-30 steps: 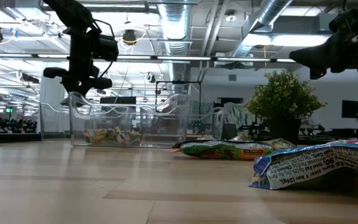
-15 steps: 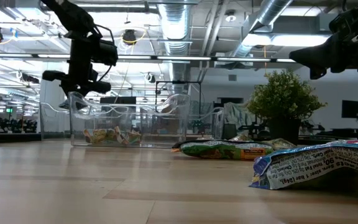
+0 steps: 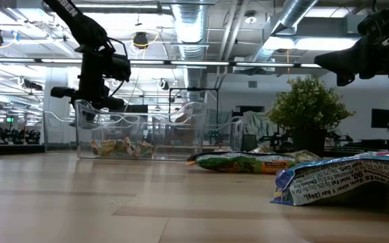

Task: Pick and place Granola Bars by type
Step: Put the blue granola bar into the top left transparent bin, then put the orange granola bar into the bottom transparent bin

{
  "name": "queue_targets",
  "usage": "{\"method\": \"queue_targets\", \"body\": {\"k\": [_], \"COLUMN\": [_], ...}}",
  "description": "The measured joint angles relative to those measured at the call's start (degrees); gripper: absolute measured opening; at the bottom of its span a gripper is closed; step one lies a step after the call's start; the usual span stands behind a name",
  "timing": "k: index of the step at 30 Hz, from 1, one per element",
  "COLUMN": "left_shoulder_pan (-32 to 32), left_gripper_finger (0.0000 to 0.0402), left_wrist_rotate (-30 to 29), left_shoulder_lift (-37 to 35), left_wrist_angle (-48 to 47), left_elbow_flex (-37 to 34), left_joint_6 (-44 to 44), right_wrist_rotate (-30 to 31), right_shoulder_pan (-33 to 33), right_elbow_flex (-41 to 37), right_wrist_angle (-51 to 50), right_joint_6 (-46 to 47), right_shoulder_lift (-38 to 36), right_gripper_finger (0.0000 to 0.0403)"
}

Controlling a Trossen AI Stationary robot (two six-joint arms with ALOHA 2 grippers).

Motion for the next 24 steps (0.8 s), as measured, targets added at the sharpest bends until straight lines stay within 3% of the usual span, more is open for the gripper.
{"method": "queue_targets", "body": {"k": [12, 24], "left_shoulder_pan": [1.4, 1.9], "left_gripper_finger": [0.0056, 0.0132], "left_wrist_rotate": [2.5, 2.0], "left_shoulder_lift": [0.0, 0.0], "left_wrist_angle": [1.3, 1.8], "left_elbow_flex": [0.0, 0.0], "left_joint_6": [-0.1, 0.2], "right_wrist_rotate": [0.0, 0.0], "right_shoulder_pan": [0.0, 0.0], "right_elbow_flex": [0.0, 0.0], "right_wrist_angle": [0.0, 0.0], "right_joint_6": [0.0, 0.0], "right_shoulder_lift": [0.0, 0.0], "right_gripper_finger": [0.0, 0.0]}}
